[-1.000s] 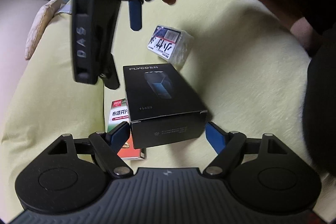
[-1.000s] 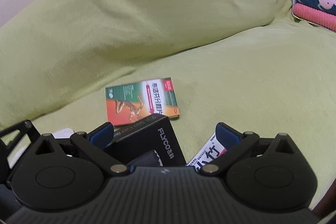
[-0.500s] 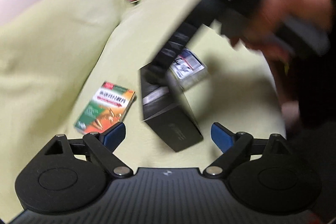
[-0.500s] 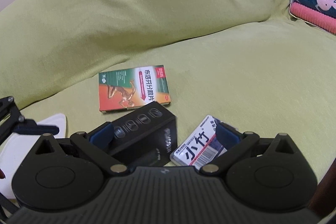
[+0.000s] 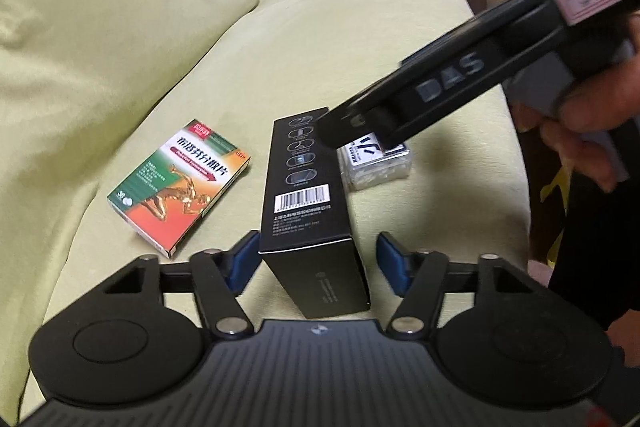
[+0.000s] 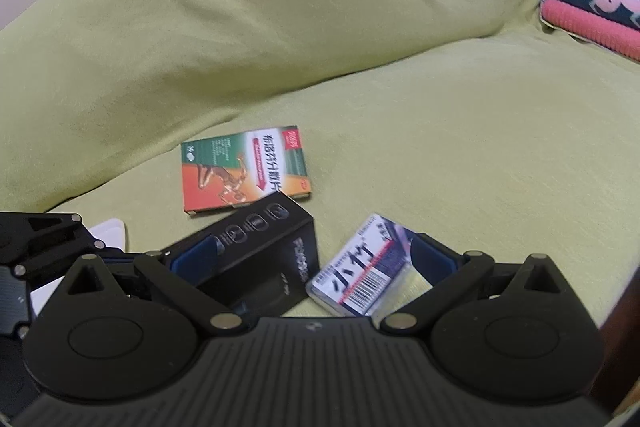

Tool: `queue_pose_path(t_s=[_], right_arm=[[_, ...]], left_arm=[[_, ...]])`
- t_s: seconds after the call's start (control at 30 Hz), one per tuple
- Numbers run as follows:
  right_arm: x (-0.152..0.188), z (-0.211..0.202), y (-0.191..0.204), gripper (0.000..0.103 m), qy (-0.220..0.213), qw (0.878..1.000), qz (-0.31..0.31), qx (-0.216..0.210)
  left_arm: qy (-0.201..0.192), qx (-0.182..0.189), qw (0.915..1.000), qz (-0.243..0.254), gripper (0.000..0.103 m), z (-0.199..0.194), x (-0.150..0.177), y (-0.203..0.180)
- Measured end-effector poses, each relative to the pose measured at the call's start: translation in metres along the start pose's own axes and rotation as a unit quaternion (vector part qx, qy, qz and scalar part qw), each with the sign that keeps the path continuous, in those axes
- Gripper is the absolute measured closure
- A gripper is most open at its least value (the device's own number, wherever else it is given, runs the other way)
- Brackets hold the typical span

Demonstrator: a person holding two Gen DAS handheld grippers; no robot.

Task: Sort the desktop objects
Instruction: 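Lift the black box with the left gripper while the right gripper approaches it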

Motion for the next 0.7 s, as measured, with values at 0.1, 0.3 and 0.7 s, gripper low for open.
queue_pose_path(t_s=[0.1, 0.3, 0.7], right_arm=[[0.000, -0.007, -0.001, 0.001, 0.010, 1.000, -0.015, -0.009], [-0.010, -0.019, 0.012, 0.001, 0.025, 0.987, -0.156, -0.041], [0.009, -0.024, 0.094, 0.004, 0.034, 0.815, -0.568, -0.111]], left_arm=[[0.008, 0.007, 0.9999, -0.008, 0.050, 0.004, 0.002, 0.002], [0.013, 0.038, 0.9991, 0.017, 0.053, 0.002, 0.003, 0.006], [0.033, 0.107, 0.9844, 0.136, 0.053, -0.033, 0.023, 0.019]])
Point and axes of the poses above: each gripper's, at about its wrist camera, not at the fingertips, and z roughly the way its jaws point, y to its left, x to its underside, the point moved 6 cm from there along z, roughly the way its jaws point, and after that the axes turned 14 degrees about -z, right-handed, at the moved point
